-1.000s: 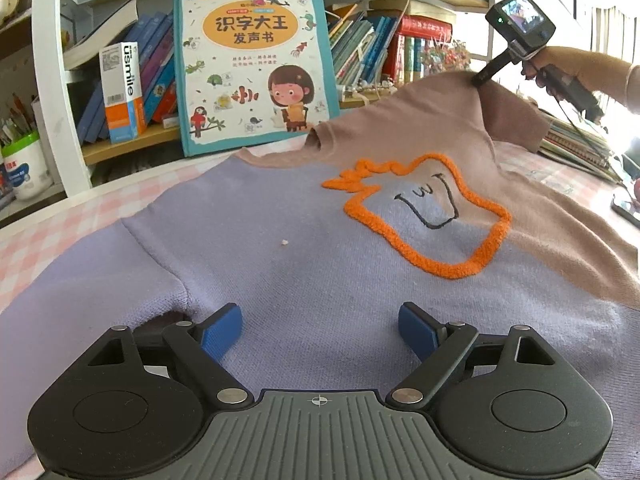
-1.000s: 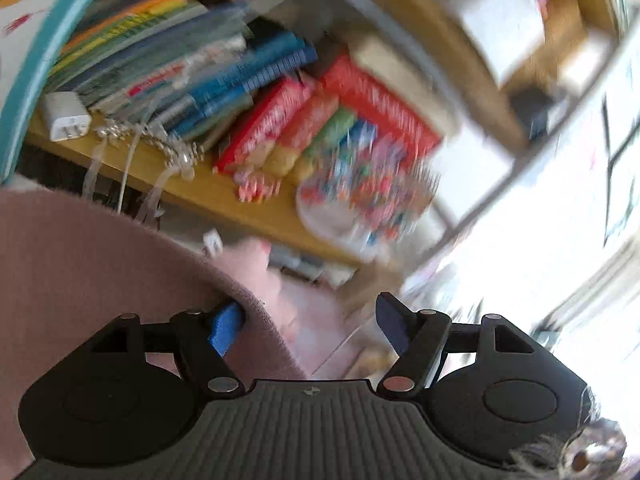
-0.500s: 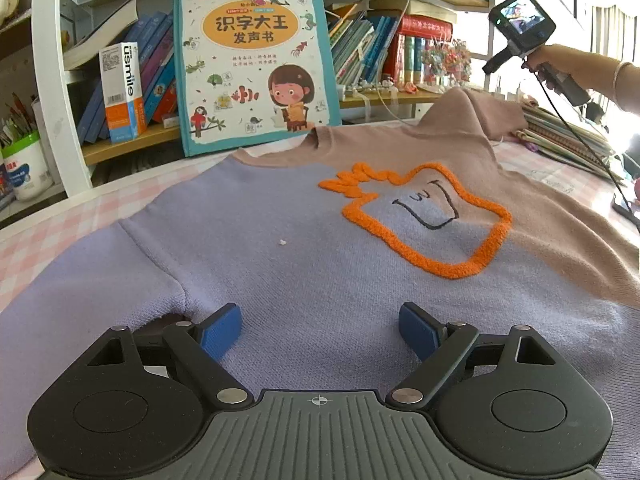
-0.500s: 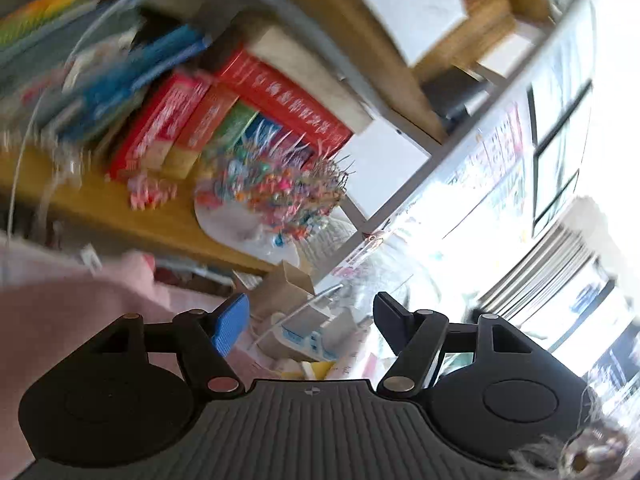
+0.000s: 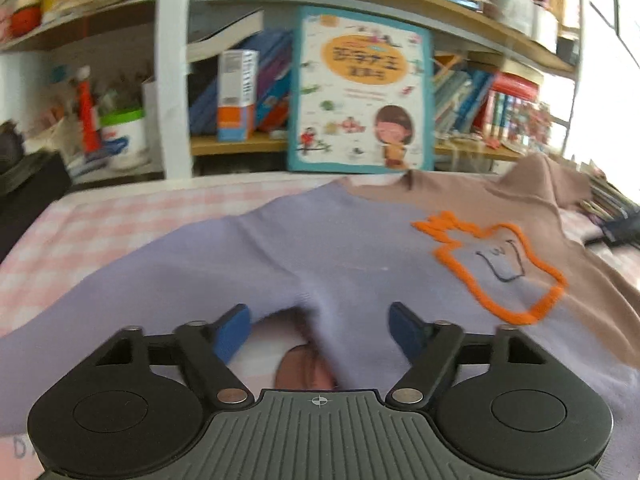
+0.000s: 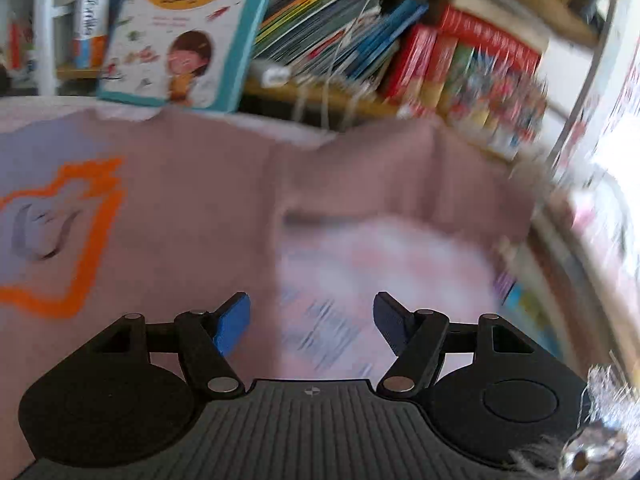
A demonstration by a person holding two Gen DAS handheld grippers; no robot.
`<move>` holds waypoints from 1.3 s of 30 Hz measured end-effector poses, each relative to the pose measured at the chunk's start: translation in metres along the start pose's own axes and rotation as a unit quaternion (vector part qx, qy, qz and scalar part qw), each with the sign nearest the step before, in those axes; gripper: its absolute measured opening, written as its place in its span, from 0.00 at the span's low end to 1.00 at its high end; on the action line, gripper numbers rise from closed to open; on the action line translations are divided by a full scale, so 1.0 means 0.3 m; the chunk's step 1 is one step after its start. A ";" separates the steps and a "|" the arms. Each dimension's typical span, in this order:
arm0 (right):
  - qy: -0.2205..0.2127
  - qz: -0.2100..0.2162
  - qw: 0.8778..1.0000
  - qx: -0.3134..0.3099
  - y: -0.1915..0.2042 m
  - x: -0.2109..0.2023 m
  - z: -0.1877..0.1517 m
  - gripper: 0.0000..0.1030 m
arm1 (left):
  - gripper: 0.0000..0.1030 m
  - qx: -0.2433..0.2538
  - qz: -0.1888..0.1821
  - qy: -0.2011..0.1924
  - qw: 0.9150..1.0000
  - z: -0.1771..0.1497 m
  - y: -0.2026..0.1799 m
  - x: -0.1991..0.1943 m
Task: Fold clothes
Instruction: 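Pinch the lavender body with the left tool while the right tool pinches the pink back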
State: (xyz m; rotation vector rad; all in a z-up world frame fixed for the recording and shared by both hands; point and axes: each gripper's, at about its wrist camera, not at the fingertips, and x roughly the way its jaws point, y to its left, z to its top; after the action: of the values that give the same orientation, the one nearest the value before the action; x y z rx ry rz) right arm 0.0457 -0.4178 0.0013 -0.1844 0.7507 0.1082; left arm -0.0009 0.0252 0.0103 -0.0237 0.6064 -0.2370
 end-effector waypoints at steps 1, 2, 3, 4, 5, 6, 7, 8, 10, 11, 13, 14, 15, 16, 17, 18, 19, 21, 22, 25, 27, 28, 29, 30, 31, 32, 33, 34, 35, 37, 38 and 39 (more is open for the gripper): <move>0.004 0.014 1.000 0.014 0.006 -0.013 -0.029 0.63 | 0.58 -0.008 -0.002 0.005 1.000 0.002 0.009 0.006; 0.008 0.030 0.999 0.037 -0.002 -0.024 -0.055 0.57 | 0.53 -0.015 -0.005 0.010 1.000 0.003 0.016 0.014; 0.010 0.037 0.998 0.052 -0.006 -0.028 -0.070 0.47 | 0.49 -0.023 -0.008 0.015 1.000 0.005 0.023 0.021; 0.011 0.045 0.997 0.067 -0.010 -0.032 -0.084 0.44 | 0.48 -0.029 -0.011 0.018 0.999 0.004 0.026 0.029; 0.007 0.053 0.995 0.085 -0.016 -0.038 -0.097 0.40 | 0.47 -0.035 -0.016 0.021 0.999 0.002 0.026 0.037; 0.007 0.059 0.993 0.101 -0.022 -0.049 -0.106 0.37 | 0.46 -0.041 -0.021 0.025 0.999 0.002 0.026 0.047; 0.004 0.061 0.992 0.112 -0.027 -0.052 -0.108 0.35 | 0.46 -0.047 -0.025 0.028 0.998 -0.002 0.024 0.057; 0.003 0.062 0.991 0.118 -0.030 -0.054 -0.109 0.31 | 0.46 -0.051 -0.028 0.031 0.998 -0.005 0.022 0.067; 0.003 0.062 0.990 0.124 -0.029 -0.060 -0.114 0.28 | 0.45 -0.052 -0.024 0.029 0.998 -0.010 0.017 0.078; 0.003 0.063 0.990 0.125 -0.028 -0.062 -0.115 0.27 | 0.45 -0.050 -0.018 0.029 0.998 -0.008 0.016 0.082; 0.002 0.062 0.990 0.123 -0.021 -0.065 -0.122 0.26 | 0.32 -0.042 -0.003 0.028 0.999 -0.001 0.013 0.093; 0.001 0.062 0.990 0.124 -0.022 -0.066 -0.125 0.25 | 0.17 -0.039 0.001 0.028 0.999 0.001 0.016 0.099; 0.000 0.062 0.990 0.125 -0.023 -0.067 -0.129 0.23 | 0.11 -0.036 0.000 0.027 0.999 0.003 0.021 0.105; -0.001 0.063 0.990 0.126 -0.024 -0.068 -0.132 0.23 | 0.10 -0.034 0.000 0.027 0.999 0.005 0.026 0.111; -0.002 0.068 0.989 0.129 -0.020 -0.072 -0.136 0.20 | 0.09 -0.036 -0.004 0.028 0.999 0.010 0.037 0.116; -0.003 0.073 0.988 0.133 -0.017 -0.075 -0.139 0.17 | 0.09 -0.039 -0.008 0.029 0.999 0.016 0.052 0.120; -0.003 0.078 0.988 0.136 -0.014 -0.078 -0.142 0.16 | 0.08 -0.042 -0.005 0.028 0.999 0.021 0.067 0.122; -0.004 0.088 0.986 0.142 -0.006 -0.084 -0.148 0.16 | 0.08 -0.048 0.010 0.024 0.999 0.031 0.098 0.123; -0.004 0.097 0.985 0.140 0.010 -0.089 -0.150 0.16 | 0.08 -0.050 0.018 0.022 0.998 0.036 0.113 0.123; -0.003 0.135 0.983 0.123 0.086 -0.112 -0.154 0.16 | 0.07 -0.070 0.056 0.011 0.996 0.057 0.184 0.109; -0.003 0.166 0.980 0.111 0.156 -0.130 -0.158 0.16 | 0.07 -0.081 0.084 0.006 0.993 0.064 0.231 0.096; -0.003 0.177 0.979 0.102 0.189 -0.139 -0.153 0.16 | 0.07 -0.085 0.096 0.006 0.992 0.066 0.253 0.092; -0.004 0.189 0.978 0.090 0.228 -0.149 -0.151 0.16 | 0.07 -0.088 0.106 0.008 0.990 0.067 0.273 0.090; -0.005 0.199 0.977 0.077 0.266 -0.159 -0.148 0.16 | 0.06 -0.091 0.114 0.009 0.989 0.067 0.293 0.089; -0.007 0.204 0.977 0.065 0.298 -0.168 -0.144 0.16 | 0.06 -0.093 0.117 0.011 0.989 0.064 0.306 0.090; -0.011 0.204 0.977 0.052 0.328 -0.177 -0.141 0.15 | 0.06 -0.094 0.118 0.014 0.988 0.061 0.314 0.090; -0.015 0.197 0.979 0.040 0.349 -0.180 -0.139 0.13 | 0.06 -0.094 0.116 0.015 0.989 0.057 0.318 0.091; -0.019 0.190 0.981 0.030 0.367 -0.183 -0.136 0.12 | 0.06 -0.091 0.115 0.016 0.989 0.053 0.314 0.090; -0.020 0.186 0.982 0.030 0.368 -0.183 -0.133 0.10 | 0.06 -0.085 0.116 0.015 0.990 0.051 0.305 0.091; -0.020 0.178 0.983 0.045 0.351 -0.177 -0.132 0.09 | 0.06 -0.072 0.113 0.014 0.991 0.048 0.280 0.093; -0.021 0.168 0.984 0.051 0.339 -0.179 -0.133 0.09 | 0.05 -0.068 0.105 0.013 0.992 0.046 0.267 0.094; -0.023 0.152 0.987 0.054 0.329 -0.181 -0.134 0.09 | 0.05 -0.065 0.096 0.012 0.993 0.044 0.254 0.095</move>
State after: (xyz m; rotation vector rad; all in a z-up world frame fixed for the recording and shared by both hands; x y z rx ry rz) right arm -0.0368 -0.3313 -0.0029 0.0381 0.7323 0.3599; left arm 0.0455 0.0922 -0.0019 -0.0879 0.6432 -0.0111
